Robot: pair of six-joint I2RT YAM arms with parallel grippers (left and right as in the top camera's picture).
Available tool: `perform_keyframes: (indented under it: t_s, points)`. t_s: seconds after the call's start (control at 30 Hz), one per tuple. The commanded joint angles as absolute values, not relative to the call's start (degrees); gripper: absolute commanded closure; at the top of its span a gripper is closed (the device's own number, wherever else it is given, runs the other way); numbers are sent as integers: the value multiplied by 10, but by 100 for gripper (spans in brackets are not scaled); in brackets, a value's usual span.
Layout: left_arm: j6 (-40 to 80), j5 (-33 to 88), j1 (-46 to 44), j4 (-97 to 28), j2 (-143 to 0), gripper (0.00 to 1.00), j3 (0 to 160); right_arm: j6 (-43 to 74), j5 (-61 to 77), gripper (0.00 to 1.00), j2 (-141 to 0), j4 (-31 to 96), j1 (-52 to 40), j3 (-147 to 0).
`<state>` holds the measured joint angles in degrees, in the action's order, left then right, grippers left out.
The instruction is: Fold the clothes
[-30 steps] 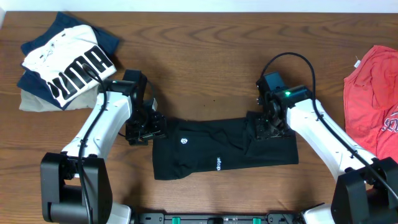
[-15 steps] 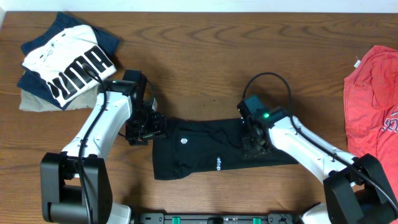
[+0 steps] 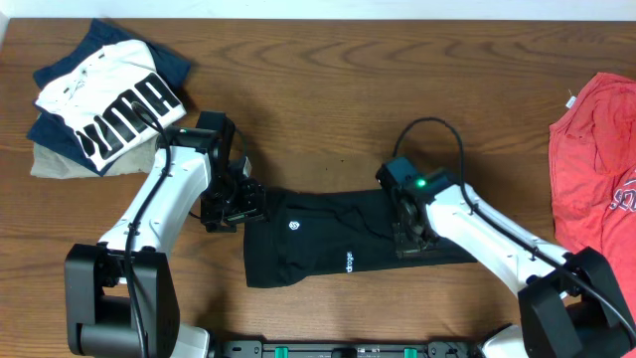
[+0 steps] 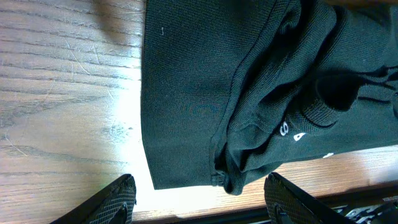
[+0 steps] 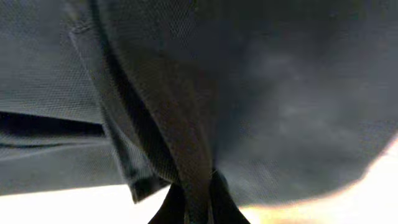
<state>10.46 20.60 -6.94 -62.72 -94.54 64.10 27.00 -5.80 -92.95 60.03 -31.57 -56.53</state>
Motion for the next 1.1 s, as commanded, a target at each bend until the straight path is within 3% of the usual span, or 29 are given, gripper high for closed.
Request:
perform_keyframes:
  t_s: [0.0, 0.37, 0.43, 0.53, 0.6, 0.67, 1.0, 1.07]
  points:
    - [101, 199, -67, -629, -940, 32, 639, 258, -70, 99, -921, 624, -316, -611]
    - [101, 199, -67, -629, -940, 32, 639, 216, 33, 99, -922, 650, -326, -610]
    - [101, 199, -67, -629, -940, 32, 639, 216, 33, 95, -922, 657, -330, -608]
    - [101, 199, -67, -629, -940, 32, 639, 216, 32, 79, -922, 665, -331, -607]
    - [101, 199, -67, -629, -940, 32, 639, 216, 32, 47, -922, 659, -331, -607]
    - [101, 199, -67, -629, -940, 32, 639, 213, 32, 41, -922, 653, -331, -607]
    - [101, 199, -67, -629, -940, 32, 639, 276, -101, 46, -922, 649, -308, -607]
    - [101, 199, -67, -632, -940, 27, 638, 300, -114, 45, -922, 645, -292, -607]
